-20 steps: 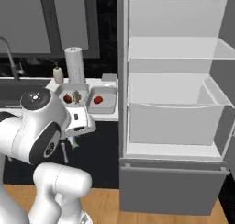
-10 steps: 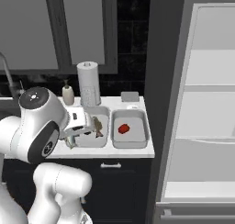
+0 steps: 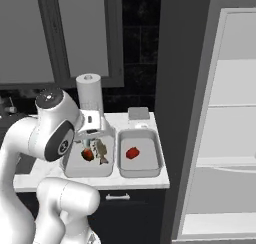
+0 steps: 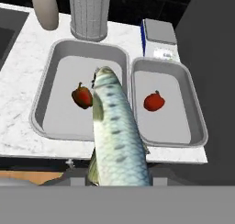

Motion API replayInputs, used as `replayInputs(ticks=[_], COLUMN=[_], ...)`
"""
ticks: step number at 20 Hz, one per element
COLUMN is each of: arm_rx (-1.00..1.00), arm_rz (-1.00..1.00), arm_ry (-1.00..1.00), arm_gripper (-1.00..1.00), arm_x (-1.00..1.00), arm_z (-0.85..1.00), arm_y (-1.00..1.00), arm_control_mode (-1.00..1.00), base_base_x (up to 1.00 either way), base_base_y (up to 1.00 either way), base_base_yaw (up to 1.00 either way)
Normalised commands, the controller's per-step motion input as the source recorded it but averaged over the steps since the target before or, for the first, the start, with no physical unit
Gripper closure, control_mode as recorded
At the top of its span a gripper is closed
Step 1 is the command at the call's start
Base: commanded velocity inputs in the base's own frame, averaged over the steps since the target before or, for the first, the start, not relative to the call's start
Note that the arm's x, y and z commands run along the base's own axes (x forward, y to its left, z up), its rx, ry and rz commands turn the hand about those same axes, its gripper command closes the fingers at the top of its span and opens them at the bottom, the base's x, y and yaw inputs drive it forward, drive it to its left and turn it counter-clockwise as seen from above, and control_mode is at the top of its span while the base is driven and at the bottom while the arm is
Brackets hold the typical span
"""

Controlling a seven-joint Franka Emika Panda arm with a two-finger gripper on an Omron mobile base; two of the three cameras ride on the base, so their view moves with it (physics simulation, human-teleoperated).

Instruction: Place one bell pepper and one fish in each tupperware on the nearby counter, to pack two identical lunches.

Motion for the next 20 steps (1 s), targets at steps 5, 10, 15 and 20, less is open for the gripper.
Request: replayInputs(ticks=[5,10,15,20], arm_rx=[0.00,0.00,0.01,0.08], arm_rz=[-0.27,-0.48,-0.46,-0.20], arm_ry=[0.00,0.00,0.02,0.08], arm_gripper=[1.00,1.00,1.00,1.00], arm_x=[0.70,0.21,0.04,0.44], arm_z=[-0.36,-0.55,-0.38,-0.19], arm_y=[-0.43,-0.65,-0.25,-0.20], arm_control_mode=[-1.00,-1.00,-1.00,-1.00], base_base_x=[0.00,0.00,0.00,0.00], base_base_y=[0.00,0.00,0.00,0.00], base_base_yaw=[0.00,0.00,0.00,0.00])
